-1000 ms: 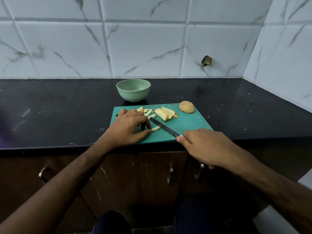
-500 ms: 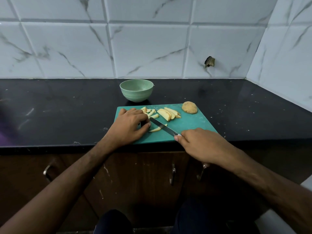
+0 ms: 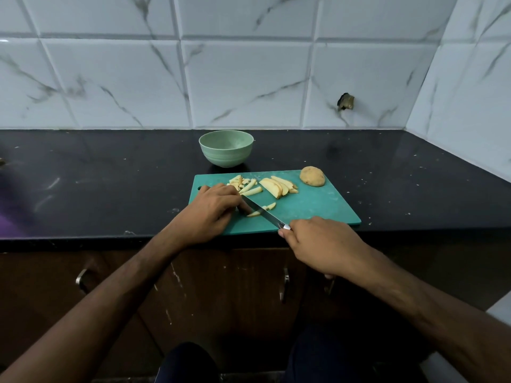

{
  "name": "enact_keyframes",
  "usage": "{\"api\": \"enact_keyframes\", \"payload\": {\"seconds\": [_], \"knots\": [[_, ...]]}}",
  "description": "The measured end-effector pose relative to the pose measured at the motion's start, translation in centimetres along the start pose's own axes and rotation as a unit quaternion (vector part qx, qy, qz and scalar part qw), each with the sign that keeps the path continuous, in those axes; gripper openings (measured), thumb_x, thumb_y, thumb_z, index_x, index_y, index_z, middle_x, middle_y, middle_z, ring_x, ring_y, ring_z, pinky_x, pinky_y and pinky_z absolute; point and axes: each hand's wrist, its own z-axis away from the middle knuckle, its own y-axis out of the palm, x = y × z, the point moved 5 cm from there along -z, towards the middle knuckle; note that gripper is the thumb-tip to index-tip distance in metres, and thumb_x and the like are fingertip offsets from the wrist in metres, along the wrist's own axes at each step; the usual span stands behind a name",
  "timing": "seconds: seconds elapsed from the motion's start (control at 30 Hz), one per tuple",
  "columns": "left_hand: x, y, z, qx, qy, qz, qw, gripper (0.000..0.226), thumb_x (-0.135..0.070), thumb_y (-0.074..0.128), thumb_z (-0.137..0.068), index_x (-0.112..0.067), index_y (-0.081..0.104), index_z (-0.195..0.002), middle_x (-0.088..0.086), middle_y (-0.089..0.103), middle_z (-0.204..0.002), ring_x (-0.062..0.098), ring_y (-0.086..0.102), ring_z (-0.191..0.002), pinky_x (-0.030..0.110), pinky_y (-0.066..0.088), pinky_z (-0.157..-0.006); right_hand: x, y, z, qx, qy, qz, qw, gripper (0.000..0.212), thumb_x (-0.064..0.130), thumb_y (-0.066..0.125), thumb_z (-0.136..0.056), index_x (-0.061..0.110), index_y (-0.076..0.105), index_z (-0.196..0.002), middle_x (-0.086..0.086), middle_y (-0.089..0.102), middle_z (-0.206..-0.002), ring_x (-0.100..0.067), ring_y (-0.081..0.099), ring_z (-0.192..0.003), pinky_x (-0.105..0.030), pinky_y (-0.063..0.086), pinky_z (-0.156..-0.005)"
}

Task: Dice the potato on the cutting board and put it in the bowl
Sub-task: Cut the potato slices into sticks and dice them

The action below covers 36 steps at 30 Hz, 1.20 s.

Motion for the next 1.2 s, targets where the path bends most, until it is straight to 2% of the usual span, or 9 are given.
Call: {"api": "enact_keyframes", "payload": {"seconds": [0.07, 0.23, 0.43, 0.57, 0.73, 0.9, 1.1, 1.2], "knots": [[-0.1, -0.1, 0.0, -0.004, -0.005, 0.012, 1.000, 0.037, -0.017, 0.041, -0.092, -0.031, 0.069, -0.112, -0.013, 0.060, -0.108, 0.008, 0.052, -0.107, 0.046, 0.042, -0.092, -0.1, -0.5, -0.3, -0.001, 0.006, -0.017, 1.000, 0.042, 0.052, 0.026, -0.108, 0.028, 0.048, -0.082, 0.002, 0.061, -0.074, -0.011, 0.063, -0.049, -0.024, 0.043, -0.051], [0.2, -0.3, 0.4, -0.016, 0.013, 0.046, 0.999, 0.031, -0.016, 0.047, -0.091, -0.032, 0.069, -0.106, -0.015, 0.059, -0.106, 0.007, 0.053, -0.107, 0.050, 0.044, -0.092, -0.4, -1.5, 0.5, -0.031, -0.003, 0.009, 0.999, 0.041, 0.053, 0.025, -0.108, 0.030, 0.045, -0.080, 0.006, 0.056, -0.075, -0.009, 0.056, -0.066, -0.028, 0.036, -0.056], [0.4, -0.1, 0.3, -0.005, 0.010, 0.061, 0.998, 0.034, -0.029, 0.042, -0.092, -0.034, 0.073, -0.106, -0.014, 0.060, -0.107, 0.009, 0.055, -0.108, 0.051, 0.045, -0.092, 0.2, 0.1, 1.4, -0.020, -0.010, 0.016, 1.000, 0.040, 0.052, 0.025, -0.108, 0.029, 0.047, -0.084, 0.008, 0.054, -0.075, -0.006, 0.051, -0.064, -0.027, 0.033, -0.055], [0.5, -0.2, 0.4, -0.017, 0.008, 0.068, 0.997, 0.033, -0.024, 0.046, -0.091, -0.035, 0.074, -0.104, -0.015, 0.062, -0.106, 0.006, 0.054, -0.107, 0.052, 0.045, -0.090, 0.8, 0.7, 0.3, -0.026, -0.013, 0.014, 0.999, 0.039, 0.051, 0.026, -0.109, 0.028, 0.050, -0.089, 0.007, 0.055, -0.076, -0.007, 0.052, -0.065, -0.027, 0.034, -0.056], [0.4, -0.2, 0.5, -0.021, 0.014, 0.075, 0.997, 0.034, -0.030, 0.044, -0.091, -0.032, 0.076, -0.102, -0.017, 0.062, -0.104, 0.006, 0.056, -0.106, 0.053, 0.046, -0.089, 0.5, -0.6, 0.0, -0.015, -0.008, -0.019, 1.000, 0.040, 0.051, 0.026, -0.109, 0.029, 0.046, -0.082, 0.006, 0.057, -0.075, -0.008, 0.055, -0.063, -0.027, 0.035, -0.055], [0.3, -0.4, 0.5, -0.023, 0.001, 0.080, 0.997, 0.037, -0.035, 0.042, -0.089, -0.033, 0.077, -0.101, -0.016, 0.062, -0.102, 0.004, 0.054, -0.104, 0.050, 0.043, -0.093, 0.6, -0.7, 1.3, -0.014, -0.017, -0.005, 1.000, 0.040, 0.053, 0.025, -0.108, 0.030, 0.044, -0.081, 0.007, 0.055, -0.076, -0.008, 0.052, -0.066, -0.026, 0.034, -0.056], [-0.1, -0.5, 0.5, -0.029, 0.010, 0.085, 0.996, 0.031, -0.035, 0.044, -0.090, -0.043, 0.072, -0.099, -0.017, 0.062, -0.099, 0.005, 0.055, -0.100, 0.050, 0.043, -0.090, 1.2, 0.5, 1.4, -0.043, -0.024, 0.034, 0.998, 0.039, 0.052, 0.024, -0.108, 0.027, 0.050, -0.093, 0.007, 0.053, -0.077, -0.006, 0.052, -0.066, -0.028, 0.035, -0.056], [0.1, -0.5, 0.6, -0.038, 0.012, 0.081, 0.996, 0.034, -0.033, 0.044, -0.090, -0.037, 0.076, -0.100, -0.017, 0.063, -0.098, 0.005, 0.055, -0.099, 0.050, 0.045, -0.089, 1.4, 0.3, 0.5, -0.029, -0.025, 0.029, 0.999, 0.040, 0.052, 0.025, -0.109, 0.027, 0.050, -0.091, 0.006, 0.054, -0.077, -0.007, 0.052, -0.068, -0.028, 0.035, -0.057]]}}
